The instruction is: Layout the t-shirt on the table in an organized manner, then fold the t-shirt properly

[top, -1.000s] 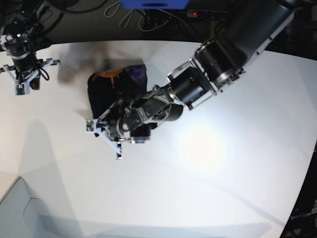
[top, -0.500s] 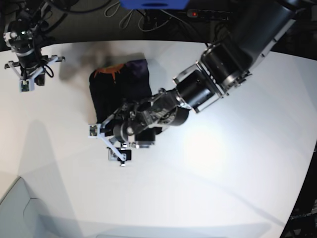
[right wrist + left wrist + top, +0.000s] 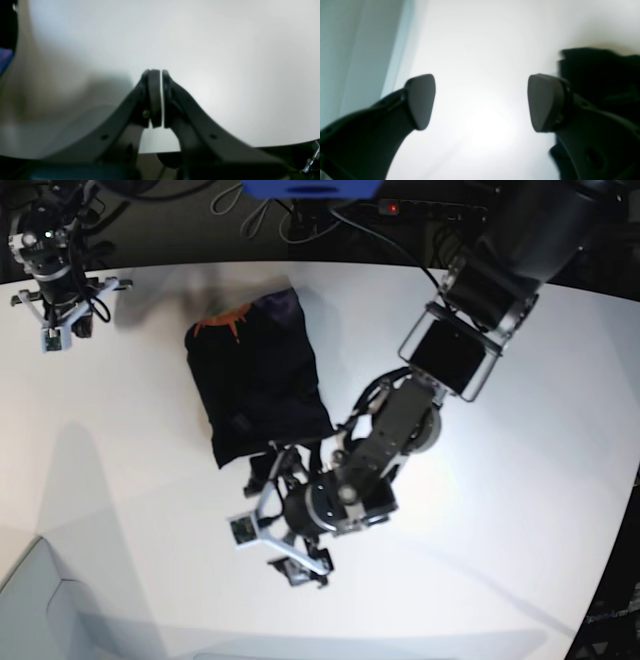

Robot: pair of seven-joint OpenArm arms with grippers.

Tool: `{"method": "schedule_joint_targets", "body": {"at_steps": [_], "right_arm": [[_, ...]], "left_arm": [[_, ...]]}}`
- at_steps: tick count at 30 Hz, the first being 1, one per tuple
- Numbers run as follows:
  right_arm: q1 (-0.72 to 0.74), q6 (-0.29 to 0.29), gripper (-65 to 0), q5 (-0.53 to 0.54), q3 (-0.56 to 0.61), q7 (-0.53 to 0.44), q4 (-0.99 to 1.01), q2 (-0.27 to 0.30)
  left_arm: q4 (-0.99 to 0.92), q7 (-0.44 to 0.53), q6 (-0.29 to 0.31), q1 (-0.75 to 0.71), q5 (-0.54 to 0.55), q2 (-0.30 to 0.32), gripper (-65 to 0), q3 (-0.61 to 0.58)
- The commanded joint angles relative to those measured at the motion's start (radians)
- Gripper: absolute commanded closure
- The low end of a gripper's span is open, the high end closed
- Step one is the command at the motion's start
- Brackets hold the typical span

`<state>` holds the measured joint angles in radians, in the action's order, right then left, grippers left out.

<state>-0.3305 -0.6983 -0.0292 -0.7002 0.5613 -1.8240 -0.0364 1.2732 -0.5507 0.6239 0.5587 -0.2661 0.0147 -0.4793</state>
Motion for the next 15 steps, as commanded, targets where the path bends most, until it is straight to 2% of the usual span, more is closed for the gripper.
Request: {"method": "schedule_joint_targets", "body": {"at_steps": [1,5,10,15], "right_arm": [[0.003,0.0,0.0,0.015,-0.003,-0.027,-0.02,-0.007],[0.012,0.0,0.0,0.015,0.001,-0.028,-0.016,-0.047],[0.041,0.0,0.0,0.013,0.099,-0.02,-0.01,-0.078],[0.037,0.0,0.0,0.012,0.254,-0.02,-0.01,-0.092]], "left_arm": [[0.058,0.013,-0.005,0.005,0.006,0.008,-55.4,0.046],[0.19,-0.087,-0.002,-0.114,0.006,0.072,-55.2,0.216],[0.369,-0.203,-0.002,-0.337,0.008,0.15,-55.1,0.446],[0.52,-0.225,0.0,-0.569,0.014,0.19,-55.1,0.653]]}}
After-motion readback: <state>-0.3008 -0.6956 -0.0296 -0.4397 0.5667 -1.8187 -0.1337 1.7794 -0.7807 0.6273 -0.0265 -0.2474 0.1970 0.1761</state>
